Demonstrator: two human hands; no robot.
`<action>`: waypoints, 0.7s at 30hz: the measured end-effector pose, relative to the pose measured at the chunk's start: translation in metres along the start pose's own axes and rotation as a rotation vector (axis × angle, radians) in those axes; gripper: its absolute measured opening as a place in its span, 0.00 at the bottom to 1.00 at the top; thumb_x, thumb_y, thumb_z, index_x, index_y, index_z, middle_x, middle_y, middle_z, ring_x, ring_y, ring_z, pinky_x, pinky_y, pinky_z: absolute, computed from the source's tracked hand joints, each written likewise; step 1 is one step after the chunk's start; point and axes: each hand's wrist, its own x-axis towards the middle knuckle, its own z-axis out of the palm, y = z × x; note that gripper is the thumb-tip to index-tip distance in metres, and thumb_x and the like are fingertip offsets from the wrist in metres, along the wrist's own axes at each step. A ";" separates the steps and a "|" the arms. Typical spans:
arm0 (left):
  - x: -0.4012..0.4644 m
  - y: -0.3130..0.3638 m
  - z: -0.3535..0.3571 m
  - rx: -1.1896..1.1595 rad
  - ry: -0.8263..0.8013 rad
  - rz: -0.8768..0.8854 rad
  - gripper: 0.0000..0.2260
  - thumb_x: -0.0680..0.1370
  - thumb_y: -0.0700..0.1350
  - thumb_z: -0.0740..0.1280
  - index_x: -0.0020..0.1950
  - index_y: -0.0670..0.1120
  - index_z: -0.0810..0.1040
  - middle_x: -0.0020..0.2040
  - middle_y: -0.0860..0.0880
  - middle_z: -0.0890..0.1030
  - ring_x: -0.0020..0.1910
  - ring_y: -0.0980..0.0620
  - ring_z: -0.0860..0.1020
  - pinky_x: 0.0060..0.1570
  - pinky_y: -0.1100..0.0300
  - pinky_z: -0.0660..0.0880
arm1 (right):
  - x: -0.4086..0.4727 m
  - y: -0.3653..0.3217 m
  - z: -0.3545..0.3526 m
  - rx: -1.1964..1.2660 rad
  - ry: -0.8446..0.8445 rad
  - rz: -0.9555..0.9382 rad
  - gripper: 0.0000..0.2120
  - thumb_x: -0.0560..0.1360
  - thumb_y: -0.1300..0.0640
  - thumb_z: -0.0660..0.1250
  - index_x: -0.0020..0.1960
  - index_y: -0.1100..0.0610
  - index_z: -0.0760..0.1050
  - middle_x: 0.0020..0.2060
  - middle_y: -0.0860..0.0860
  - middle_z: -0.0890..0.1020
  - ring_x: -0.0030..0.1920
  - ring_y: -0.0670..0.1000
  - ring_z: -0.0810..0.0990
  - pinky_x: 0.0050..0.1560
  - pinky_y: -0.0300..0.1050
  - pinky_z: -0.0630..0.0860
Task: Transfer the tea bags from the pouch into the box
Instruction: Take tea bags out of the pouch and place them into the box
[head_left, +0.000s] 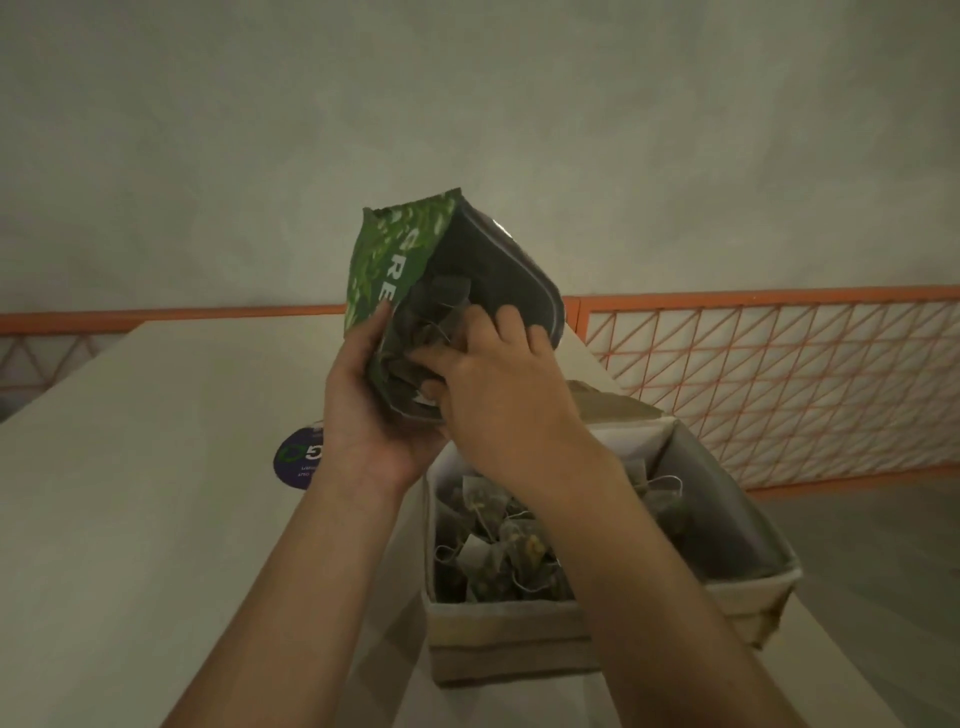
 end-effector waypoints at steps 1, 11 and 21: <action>0.000 -0.001 0.001 0.011 0.003 -0.003 0.21 0.81 0.55 0.60 0.63 0.43 0.82 0.61 0.45 0.82 0.67 0.47 0.77 0.74 0.55 0.64 | -0.001 -0.001 0.002 -0.017 0.019 0.018 0.12 0.76 0.47 0.64 0.58 0.44 0.80 0.58 0.54 0.74 0.57 0.57 0.69 0.57 0.52 0.67; 0.000 -0.007 0.004 0.032 -0.054 0.040 0.18 0.75 0.54 0.63 0.47 0.44 0.89 0.53 0.44 0.86 0.49 0.46 0.85 0.50 0.52 0.82 | 0.010 0.020 -0.025 0.620 0.022 0.084 0.02 0.76 0.59 0.67 0.48 0.54 0.76 0.47 0.49 0.79 0.50 0.48 0.76 0.47 0.38 0.73; 0.004 -0.016 0.008 -0.012 -0.102 -0.060 0.21 0.82 0.56 0.58 0.58 0.46 0.85 0.65 0.42 0.81 0.61 0.41 0.81 0.60 0.46 0.78 | -0.006 0.053 -0.070 1.123 0.359 0.247 0.08 0.76 0.64 0.68 0.44 0.54 0.72 0.45 0.56 0.80 0.47 0.58 0.82 0.45 0.59 0.81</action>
